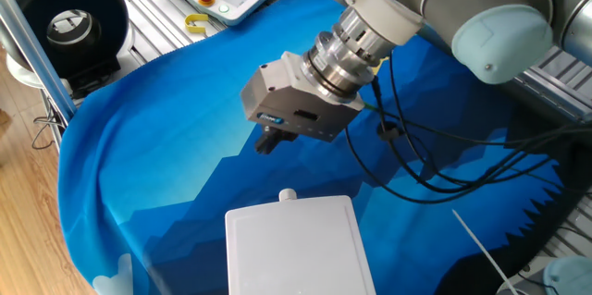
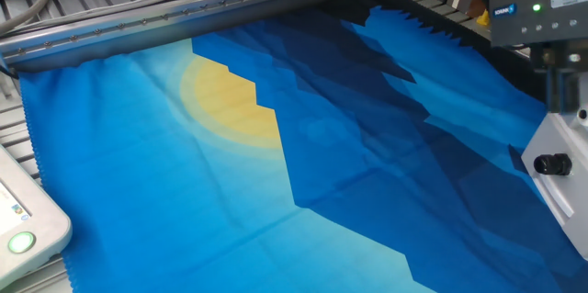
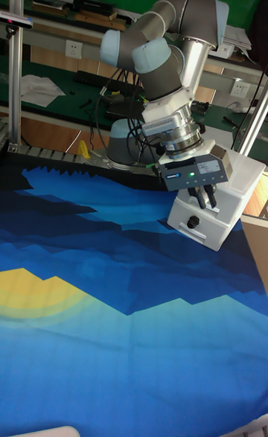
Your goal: Grasp the handle and open the drawer
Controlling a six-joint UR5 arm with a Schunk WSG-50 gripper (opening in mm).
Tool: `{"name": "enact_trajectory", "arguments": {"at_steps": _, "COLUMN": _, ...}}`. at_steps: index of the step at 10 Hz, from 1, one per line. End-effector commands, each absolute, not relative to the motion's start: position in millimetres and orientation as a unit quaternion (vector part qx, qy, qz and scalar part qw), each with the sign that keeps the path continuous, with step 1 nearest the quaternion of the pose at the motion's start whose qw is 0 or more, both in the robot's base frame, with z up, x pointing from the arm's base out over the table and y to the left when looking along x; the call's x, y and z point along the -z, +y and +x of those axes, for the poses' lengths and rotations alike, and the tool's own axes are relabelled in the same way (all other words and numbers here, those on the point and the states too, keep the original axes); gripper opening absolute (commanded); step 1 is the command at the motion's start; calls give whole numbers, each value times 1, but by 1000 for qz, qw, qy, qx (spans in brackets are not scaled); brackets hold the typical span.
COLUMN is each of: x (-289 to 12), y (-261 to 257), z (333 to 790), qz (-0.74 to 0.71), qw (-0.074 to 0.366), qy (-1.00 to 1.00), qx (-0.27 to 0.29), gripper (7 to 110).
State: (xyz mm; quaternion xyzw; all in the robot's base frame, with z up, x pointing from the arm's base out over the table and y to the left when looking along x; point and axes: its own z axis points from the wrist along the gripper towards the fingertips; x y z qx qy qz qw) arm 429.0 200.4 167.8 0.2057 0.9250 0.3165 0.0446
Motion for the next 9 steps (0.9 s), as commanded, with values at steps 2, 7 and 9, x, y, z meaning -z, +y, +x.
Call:
{"name": "enact_trajectory", "arguments": {"at_steps": 2, "x": -167, "y": 190, "z": 420, "qz": 191, "qw": 54, "qy": 924, "qx": -326, "gripper": 44}}
{"name": "enact_trajectory", "arguments": {"at_steps": 7, "x": -167, "y": 208, "z": 375, "qz": 227, "qw": -12, "qy": 898, "qx": -376, "gripper": 44}}
{"name": "enact_trajectory", "arguments": {"at_steps": 9, "x": -158, "y": 210, "z": 374, "qz": 225, "qw": -10, "qy": 901, "qx": -371, "gripper": 44}}
